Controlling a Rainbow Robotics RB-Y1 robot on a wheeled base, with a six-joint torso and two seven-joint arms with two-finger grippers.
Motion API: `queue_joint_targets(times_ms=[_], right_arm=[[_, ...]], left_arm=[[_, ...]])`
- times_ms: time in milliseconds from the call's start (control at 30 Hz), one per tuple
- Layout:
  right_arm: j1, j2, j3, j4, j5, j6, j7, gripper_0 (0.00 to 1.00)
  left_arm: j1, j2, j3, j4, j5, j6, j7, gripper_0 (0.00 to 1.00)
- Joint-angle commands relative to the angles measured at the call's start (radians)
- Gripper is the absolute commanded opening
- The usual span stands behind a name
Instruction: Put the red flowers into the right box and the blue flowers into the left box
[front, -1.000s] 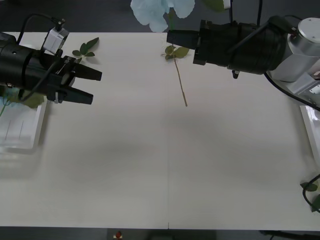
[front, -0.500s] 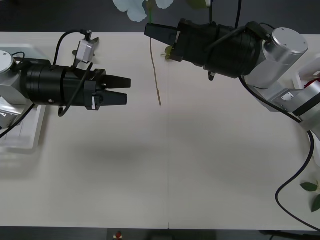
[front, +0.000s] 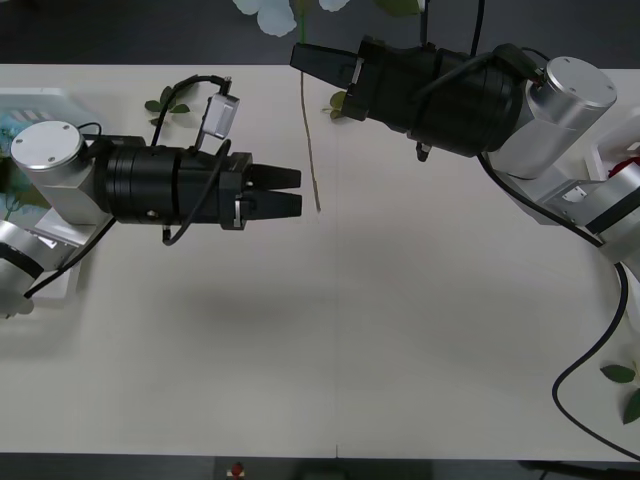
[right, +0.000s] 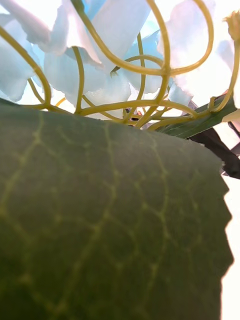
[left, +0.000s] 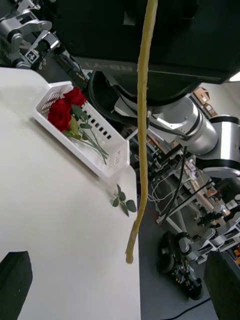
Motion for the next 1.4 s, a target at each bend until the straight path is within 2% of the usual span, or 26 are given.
queue_joint_targets(times_ms=[33,367,400,433,467,1400], right_arm=[[0.003,0.005,-0.010,-0.014,-0.004,0.006,0.020,0.00],[0.003,0.005,-0.010,-0.014,-0.004,0.006,0.020,0.00],[0.003,0.006,-0.010,-0.014,-0.006,0.004,0.020,0.00],[0.003,0.005,-0.010,-0.014,-0.006,0.006,0.020,0.00],[0.003,0.005,-0.010,-0.014,-0.004,0.006,0.020,0.00],[0.003,-0.009,-0.010,-0.015,-0.023,-0.004,0.020,0.00]], left_arm=[[-0.051,-0.036,0.007,-0.024,0.001,-0.015,0.093,1.00],[-0.074,-0.086,0.007,-0.024,0.002,-0.037,0.131,1.00],[-0.076,-0.091,0.007,-0.024,0.004,-0.038,0.135,0.67],[-0.076,-0.094,0.007,-0.024,0.004,-0.040,0.135,0.28],[-0.076,-0.097,0.007,-0.024,0.002,-0.043,0.139,0.00],[-0.073,-0.085,0.012,-0.024,0.028,-0.032,0.145,0.00]])
